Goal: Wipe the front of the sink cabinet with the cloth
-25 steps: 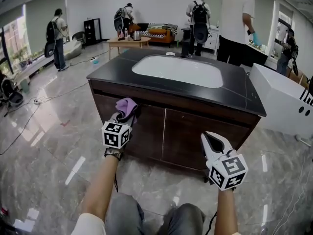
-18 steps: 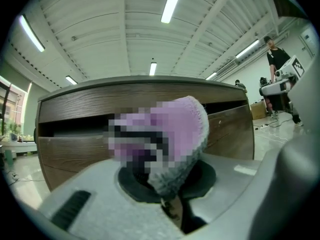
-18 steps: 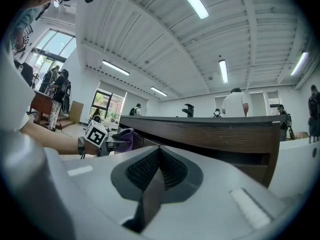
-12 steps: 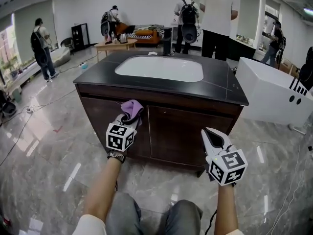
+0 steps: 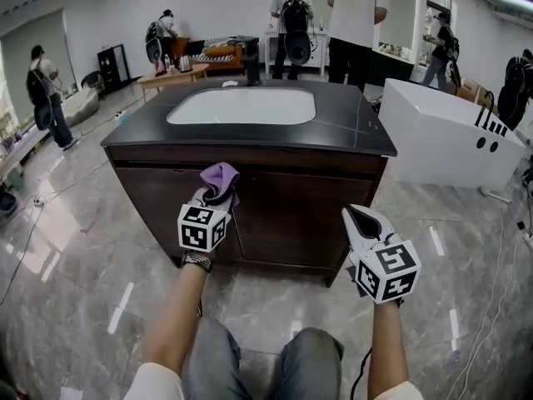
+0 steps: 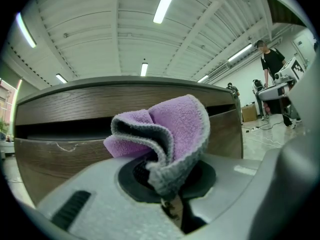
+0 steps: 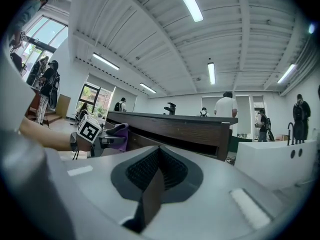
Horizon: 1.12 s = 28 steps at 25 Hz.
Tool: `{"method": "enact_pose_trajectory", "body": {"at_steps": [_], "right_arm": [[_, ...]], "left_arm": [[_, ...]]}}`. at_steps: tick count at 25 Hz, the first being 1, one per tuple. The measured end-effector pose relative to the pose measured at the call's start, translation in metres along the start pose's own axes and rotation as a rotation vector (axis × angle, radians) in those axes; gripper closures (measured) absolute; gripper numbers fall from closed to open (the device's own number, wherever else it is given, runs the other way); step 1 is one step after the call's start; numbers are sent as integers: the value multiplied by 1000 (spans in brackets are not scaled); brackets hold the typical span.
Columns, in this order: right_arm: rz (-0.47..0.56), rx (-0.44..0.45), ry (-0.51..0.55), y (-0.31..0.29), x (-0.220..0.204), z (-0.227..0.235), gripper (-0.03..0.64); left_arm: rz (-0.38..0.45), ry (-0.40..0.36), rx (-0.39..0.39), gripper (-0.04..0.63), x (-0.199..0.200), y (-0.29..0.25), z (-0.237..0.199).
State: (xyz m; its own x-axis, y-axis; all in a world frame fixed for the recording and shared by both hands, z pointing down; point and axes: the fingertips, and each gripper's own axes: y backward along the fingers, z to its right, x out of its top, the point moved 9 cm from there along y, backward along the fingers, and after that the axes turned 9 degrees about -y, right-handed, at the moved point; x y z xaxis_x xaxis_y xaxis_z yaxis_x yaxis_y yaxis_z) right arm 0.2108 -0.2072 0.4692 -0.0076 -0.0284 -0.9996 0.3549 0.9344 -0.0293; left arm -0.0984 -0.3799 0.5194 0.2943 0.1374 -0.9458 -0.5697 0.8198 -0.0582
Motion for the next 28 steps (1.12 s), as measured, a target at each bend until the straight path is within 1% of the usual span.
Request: {"method": "enact_pose_trajectory", "body": {"at_steps": [6, 12, 18, 23, 28], "right_arm": [[-8, -24, -10, 13, -6, 11, 611], [-9, -57, -19, 28, -7, 30, 611], [-5, -90, -25, 39, -6, 47, 611], [-18, -116, -33, 45, -12, 56, 611], [-23, -138, -31, 56, -15, 62, 611]], "left_arm": [[14, -24, -79, 545, 8, -14, 31], [17, -34, -126, 545, 22, -28, 59], [26, -74, -277, 545, 41, -49, 95], [60, -55, -347, 545, 52, -63, 123], [80, -51, -399, 544, 60, -75, 147]]}}
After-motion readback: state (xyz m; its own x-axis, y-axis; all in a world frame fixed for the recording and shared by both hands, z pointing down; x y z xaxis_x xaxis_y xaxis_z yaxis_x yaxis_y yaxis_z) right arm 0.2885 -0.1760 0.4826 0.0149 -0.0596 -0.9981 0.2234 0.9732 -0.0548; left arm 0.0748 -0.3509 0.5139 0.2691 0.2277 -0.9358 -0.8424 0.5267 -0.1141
